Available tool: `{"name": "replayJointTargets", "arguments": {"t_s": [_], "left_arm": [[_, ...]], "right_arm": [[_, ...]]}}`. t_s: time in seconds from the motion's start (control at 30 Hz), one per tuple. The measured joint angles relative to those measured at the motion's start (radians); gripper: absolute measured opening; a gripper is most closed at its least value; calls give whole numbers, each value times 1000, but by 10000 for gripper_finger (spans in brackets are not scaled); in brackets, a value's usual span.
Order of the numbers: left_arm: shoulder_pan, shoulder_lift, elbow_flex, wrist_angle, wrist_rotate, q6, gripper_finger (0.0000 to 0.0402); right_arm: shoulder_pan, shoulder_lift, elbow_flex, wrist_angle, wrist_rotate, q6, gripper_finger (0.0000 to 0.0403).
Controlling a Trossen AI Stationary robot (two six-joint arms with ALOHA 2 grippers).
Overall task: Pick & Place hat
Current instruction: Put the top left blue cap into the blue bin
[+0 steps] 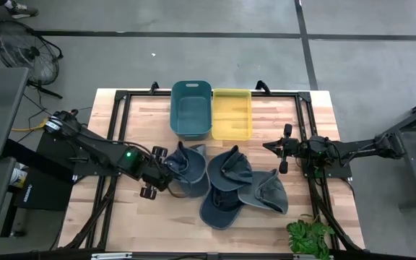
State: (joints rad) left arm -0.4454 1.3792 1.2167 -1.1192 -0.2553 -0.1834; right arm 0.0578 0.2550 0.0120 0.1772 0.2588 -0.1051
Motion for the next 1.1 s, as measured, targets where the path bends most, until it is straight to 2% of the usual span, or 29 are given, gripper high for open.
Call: {"name": "replayJointTargets", "arguments": {"t_s": [0.23,0.43,0.7,0.8,1.1], "left_arm": [[0,0,113,-52,-129,-143,19],[16,0,186,-59,-270,-341,19],[112,0,220,-55,-320,-355,19],[176,0,230,-49,-318,-403,19],[387,0,233,97,-175,-542,19]], "right_arm": [[0,0,0,0,0,0,12],[0,0,0,0,0,0,12],[0,0,0,0,0,0,12],[0,0,0,0,0,0,12],[0,0,0,0,0,0,12]]}}
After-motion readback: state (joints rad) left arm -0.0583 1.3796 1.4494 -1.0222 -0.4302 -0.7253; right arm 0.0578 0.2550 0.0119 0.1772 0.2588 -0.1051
